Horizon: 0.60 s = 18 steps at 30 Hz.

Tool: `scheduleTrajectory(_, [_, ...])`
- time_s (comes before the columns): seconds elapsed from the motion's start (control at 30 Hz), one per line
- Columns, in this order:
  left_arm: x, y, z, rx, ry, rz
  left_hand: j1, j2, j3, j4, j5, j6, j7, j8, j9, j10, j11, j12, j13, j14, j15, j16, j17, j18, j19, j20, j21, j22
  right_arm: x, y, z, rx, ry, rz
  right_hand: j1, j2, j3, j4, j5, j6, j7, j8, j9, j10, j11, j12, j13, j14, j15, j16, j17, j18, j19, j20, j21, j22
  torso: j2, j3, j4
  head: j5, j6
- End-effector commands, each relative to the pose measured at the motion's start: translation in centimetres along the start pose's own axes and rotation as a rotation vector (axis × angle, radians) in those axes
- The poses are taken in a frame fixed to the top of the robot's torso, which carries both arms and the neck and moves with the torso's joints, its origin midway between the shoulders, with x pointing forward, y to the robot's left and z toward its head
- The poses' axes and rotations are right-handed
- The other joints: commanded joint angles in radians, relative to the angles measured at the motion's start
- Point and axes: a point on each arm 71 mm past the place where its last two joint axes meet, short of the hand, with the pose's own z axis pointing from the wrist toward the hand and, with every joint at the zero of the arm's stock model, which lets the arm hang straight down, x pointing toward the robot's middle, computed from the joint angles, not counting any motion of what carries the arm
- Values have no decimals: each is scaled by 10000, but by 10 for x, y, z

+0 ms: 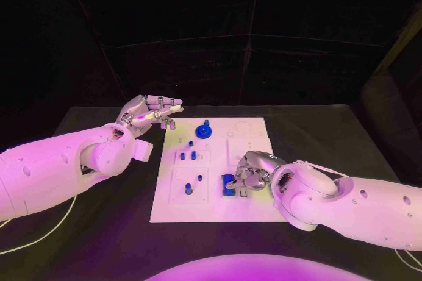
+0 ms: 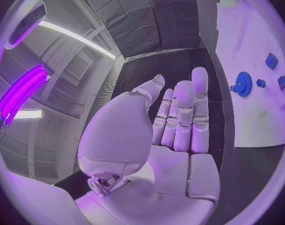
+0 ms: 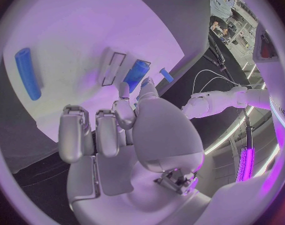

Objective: Assemble the parts on the task board

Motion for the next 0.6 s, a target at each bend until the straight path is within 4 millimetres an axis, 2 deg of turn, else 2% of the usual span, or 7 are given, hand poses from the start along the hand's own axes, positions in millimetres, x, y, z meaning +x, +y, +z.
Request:
scheduleTrajectory(0.03, [1, -1, 0, 85, 84, -58, -67, 49, -39, -27, 30, -64, 12, 52, 1, -88, -10, 36, -6, -70, 14, -37, -16, 141, 4, 37, -69, -15, -2, 0, 0, -200, -189, -156, 130, 14, 5, -59, 79, -59, -56, 46, 9, 45, -5, -11, -16, 534, -43, 15, -6, -121, 33, -64, 2, 1059, -4, -3, -21, -8, 1])
scheduleTrajectory(0.17, [1, -1, 0, 87, 77, -56, -67, 49, -39, -27, 30, -64, 12, 52, 1, -88, -10, 36, -6, -70, 14, -37, -16, 141, 4, 37, -69, -15, -8, -4, -4, -355, -573, 105, 185, 96, -53, -26, 376, -349, 47, -109, -50, -12, 69, -119, -68, 525, 4, -5, -28, -125, 34, -43, 2, 1066, -7, 6, -34, -40, 16])
scheduleTrajectory(0.33, [0, -1, 0, 92, 61, -49, -50, 59, -33, -34, 30, -65, 11, 57, 2, -92, -11, 45, -6, -71, 13, -36, -20, 142, 7, 36, -73, -18, -17, -15, -14, -548, -1015, 923, 190, 219, -170, 126, 858, -1027, 309, -623, -262, -86, 283, -223, -100, 512, 173, -43, -82, -114, -14, 88, -39, 1016, -14, 6, -23, -96, 21])
scheduleTrajectory(0.6, [0, -1, 0, 96, 41, -40, -50, 59, -33, -34, 30, -65, 11, 57, 2, -92, -11, 45, -6, -71, 13, -36, -20, 142, 7, 36, -73, -18, -30, -42, -35, -272, -1083, 1253, 580, 389, -166, 53, 1257, -1164, 430, -940, -390, -148, 386, -306, -116, 514, 273, -43, -59, -103, -37, 209, -58, 998, -13, 2, -41, -242, 36])
